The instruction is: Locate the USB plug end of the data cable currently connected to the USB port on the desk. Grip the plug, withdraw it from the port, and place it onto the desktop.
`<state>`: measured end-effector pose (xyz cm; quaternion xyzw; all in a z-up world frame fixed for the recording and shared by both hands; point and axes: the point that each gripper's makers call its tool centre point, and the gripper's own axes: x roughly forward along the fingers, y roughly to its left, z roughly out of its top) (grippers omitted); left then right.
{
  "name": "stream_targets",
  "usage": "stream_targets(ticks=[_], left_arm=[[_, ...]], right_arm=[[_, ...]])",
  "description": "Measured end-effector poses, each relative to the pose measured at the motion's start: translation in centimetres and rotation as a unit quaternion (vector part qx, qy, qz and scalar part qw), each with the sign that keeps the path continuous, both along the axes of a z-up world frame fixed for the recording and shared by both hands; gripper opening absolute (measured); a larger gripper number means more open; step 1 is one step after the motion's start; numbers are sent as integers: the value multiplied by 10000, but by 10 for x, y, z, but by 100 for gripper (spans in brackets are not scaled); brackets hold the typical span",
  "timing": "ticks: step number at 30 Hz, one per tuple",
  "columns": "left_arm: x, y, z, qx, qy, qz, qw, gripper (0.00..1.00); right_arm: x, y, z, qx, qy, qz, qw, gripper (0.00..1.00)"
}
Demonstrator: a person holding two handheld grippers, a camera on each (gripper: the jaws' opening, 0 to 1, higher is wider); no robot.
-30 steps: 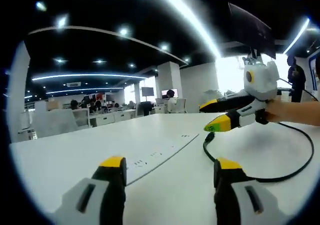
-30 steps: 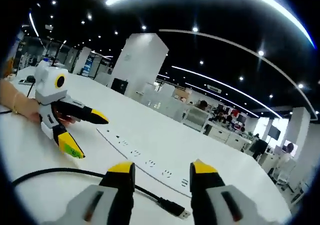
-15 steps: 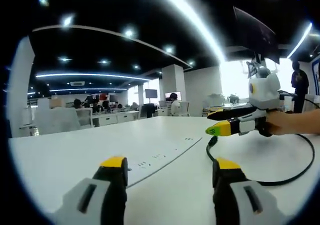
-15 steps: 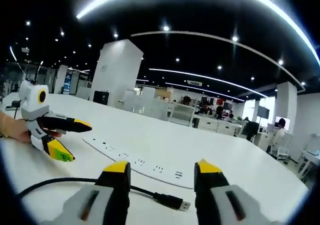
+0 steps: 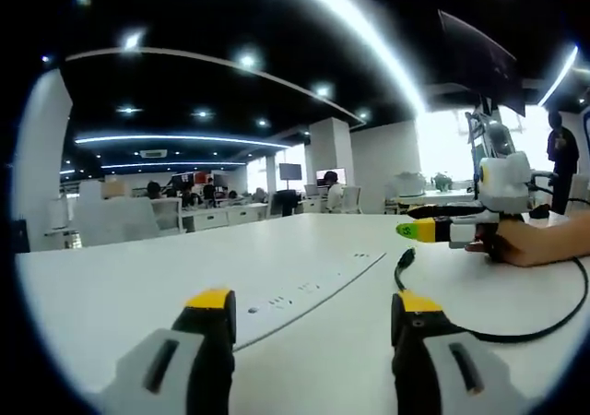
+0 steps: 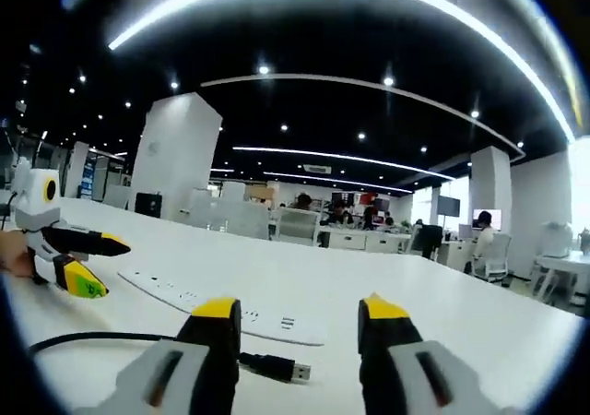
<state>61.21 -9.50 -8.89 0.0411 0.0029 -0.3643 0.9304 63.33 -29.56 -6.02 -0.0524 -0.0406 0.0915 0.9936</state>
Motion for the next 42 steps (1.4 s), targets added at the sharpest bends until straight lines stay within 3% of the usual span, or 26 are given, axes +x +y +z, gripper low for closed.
stream_targets(ticks=[9,11,13,23,27,34,38,42], left_arm=[[1,15,1,-73,51,297,9995,68],[1,21,2,-225,120,394,9989,68],[-1,26,2,-242,124,507,9983,69],[-28,46,4,-361,111,777,9963,67],[-42,55,4,-382,123,845,9956,67],[-59,64,2,-299,138,865,9957,68],[-73,70,-5,-30,190,987,9949,68],[-90,75,-4,155,117,1054,9942,68]], right_arm=[[-2,-17,-5,318,94,-254,9991,55],[-1,-21,-8,457,144,-293,9984,57],[-2,-22,-10,391,217,-336,9984,58],[-16,-22,-5,294,3,-172,9994,54],[-28,-23,-4,473,-20,-132,9988,53],[-42,-21,-3,759,-10,-104,9971,52],[-49,-18,-7,677,89,-150,9976,52],[-61,-16,-6,889,128,-157,9958,51]])
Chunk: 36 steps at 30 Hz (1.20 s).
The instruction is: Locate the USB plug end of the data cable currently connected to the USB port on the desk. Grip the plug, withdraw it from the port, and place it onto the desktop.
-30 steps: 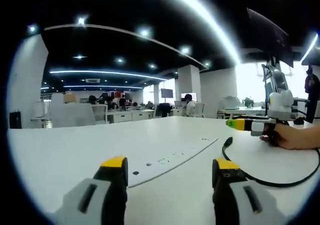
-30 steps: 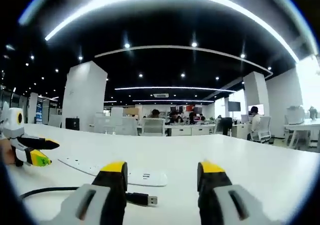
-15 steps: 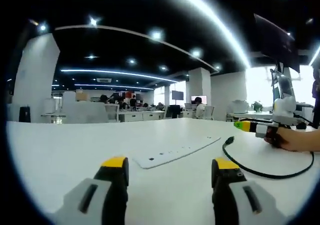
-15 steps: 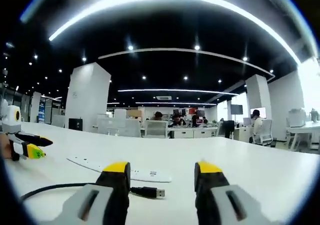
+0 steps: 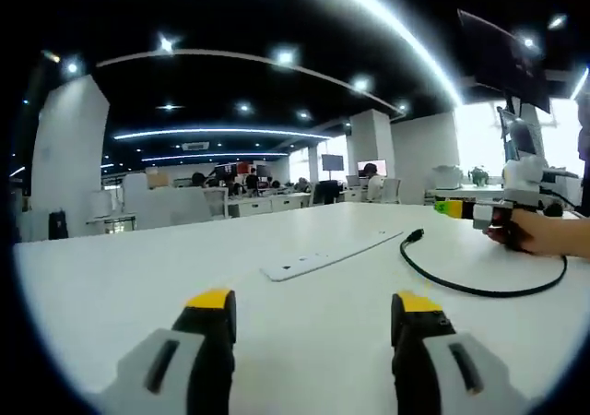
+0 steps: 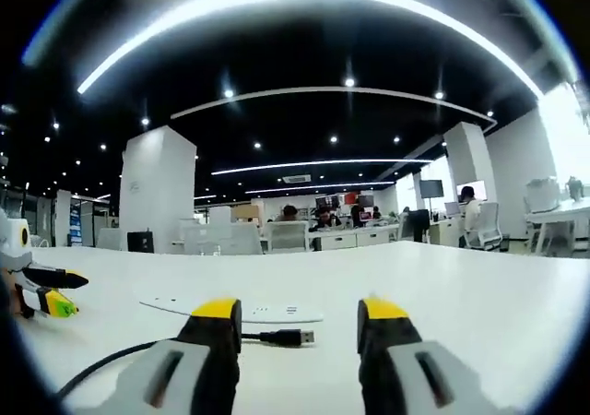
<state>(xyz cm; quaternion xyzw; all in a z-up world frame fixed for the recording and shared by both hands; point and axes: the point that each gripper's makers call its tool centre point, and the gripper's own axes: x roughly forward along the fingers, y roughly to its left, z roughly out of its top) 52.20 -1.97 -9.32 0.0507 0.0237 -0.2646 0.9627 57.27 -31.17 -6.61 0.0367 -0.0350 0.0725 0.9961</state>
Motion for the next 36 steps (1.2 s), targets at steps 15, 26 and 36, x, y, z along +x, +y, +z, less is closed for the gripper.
stream_targets(ticks=[15,26,36], left_arm=[[-73,19,23,118,-163,-158,9997,67],[-132,50,50,-90,-292,-32,9995,67],[-184,93,74,-410,-491,485,9968,63]], right_arm=[[-78,3,6,-32,215,332,9992,54],[-146,-19,38,139,-308,170,9993,54],[-207,-13,51,187,-418,371,9983,53]])
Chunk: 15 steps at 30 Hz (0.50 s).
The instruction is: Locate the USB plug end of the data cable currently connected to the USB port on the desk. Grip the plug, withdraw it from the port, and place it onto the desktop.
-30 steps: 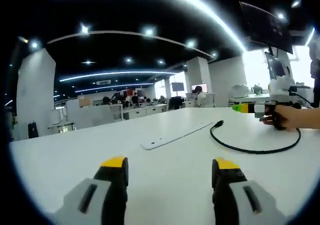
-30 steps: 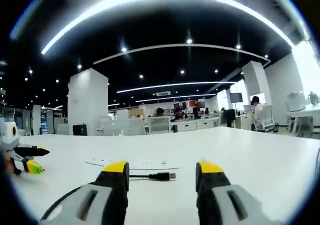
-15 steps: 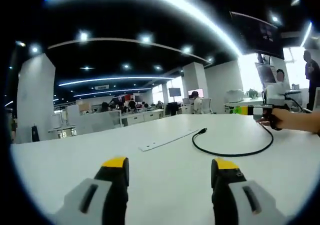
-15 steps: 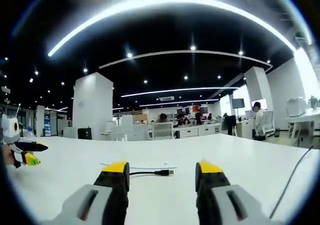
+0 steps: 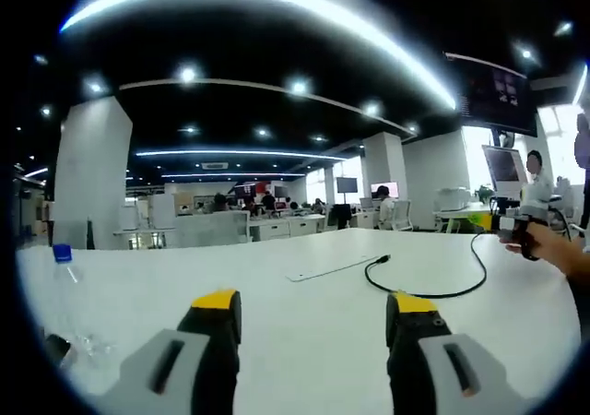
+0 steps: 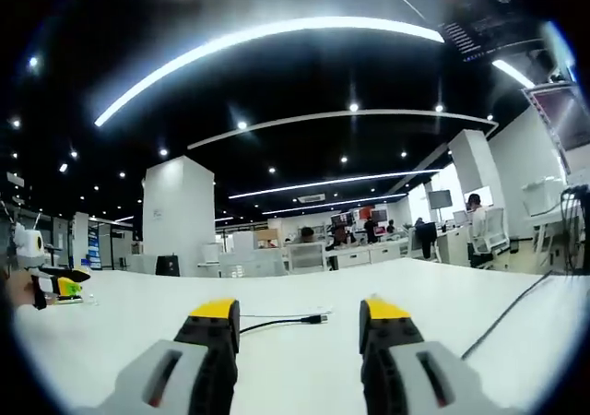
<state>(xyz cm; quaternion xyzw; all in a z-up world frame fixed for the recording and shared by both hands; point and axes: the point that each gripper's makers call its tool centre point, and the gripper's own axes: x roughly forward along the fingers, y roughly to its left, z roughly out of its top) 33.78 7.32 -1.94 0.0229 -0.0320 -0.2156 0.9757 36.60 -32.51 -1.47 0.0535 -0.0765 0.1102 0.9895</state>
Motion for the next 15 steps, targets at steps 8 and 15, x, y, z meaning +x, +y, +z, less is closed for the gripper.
stream_targets(ticks=[8,15], left_arm=[[-36,10,9,-148,-199,235,9994,69],[-48,12,10,-73,-219,332,9992,69]], right_arm=[[-36,13,-10,-422,198,-48,9989,52],[-61,8,1,-398,-129,-252,9988,53]])
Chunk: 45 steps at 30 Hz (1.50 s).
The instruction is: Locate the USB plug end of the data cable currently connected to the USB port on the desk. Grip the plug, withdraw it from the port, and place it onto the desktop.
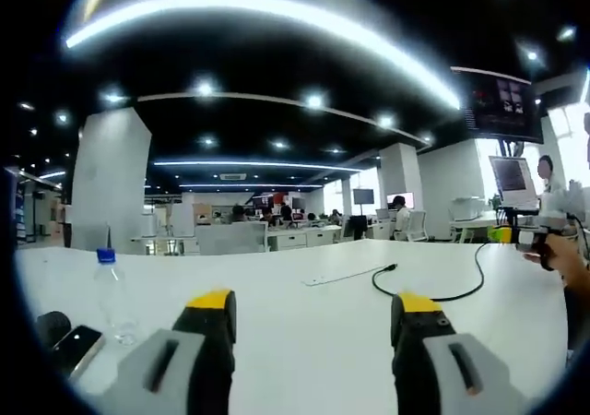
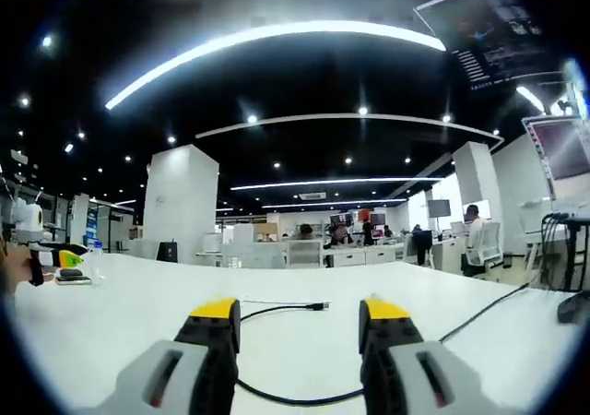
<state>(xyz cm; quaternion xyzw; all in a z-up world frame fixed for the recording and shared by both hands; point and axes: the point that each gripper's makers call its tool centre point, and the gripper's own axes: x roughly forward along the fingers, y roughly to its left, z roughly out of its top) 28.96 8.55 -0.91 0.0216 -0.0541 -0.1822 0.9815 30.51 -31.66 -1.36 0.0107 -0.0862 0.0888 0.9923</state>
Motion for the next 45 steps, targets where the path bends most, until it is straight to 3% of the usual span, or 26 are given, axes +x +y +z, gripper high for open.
stream_targets(ticks=[10,15,19,25,45], left_arm=[[-8,-28,-17,-155,162,-340,9992,70],[-9,-19,-19,248,-5,87,9997,70],[-10,-14,-20,251,-45,228,9994,70],[-11,-17,-25,-13,1,136,9999,68],[-14,-19,-31,-42,96,-8,9999,68]], right_arm=[[-3,2,-18,300,-152,-223,9992,52],[1,10,-30,502,18,20,9987,52],[-1,13,-32,424,37,32,9991,52],[-2,14,-34,318,96,22,9994,52],[-3,29,-45,126,315,189,9992,52]])
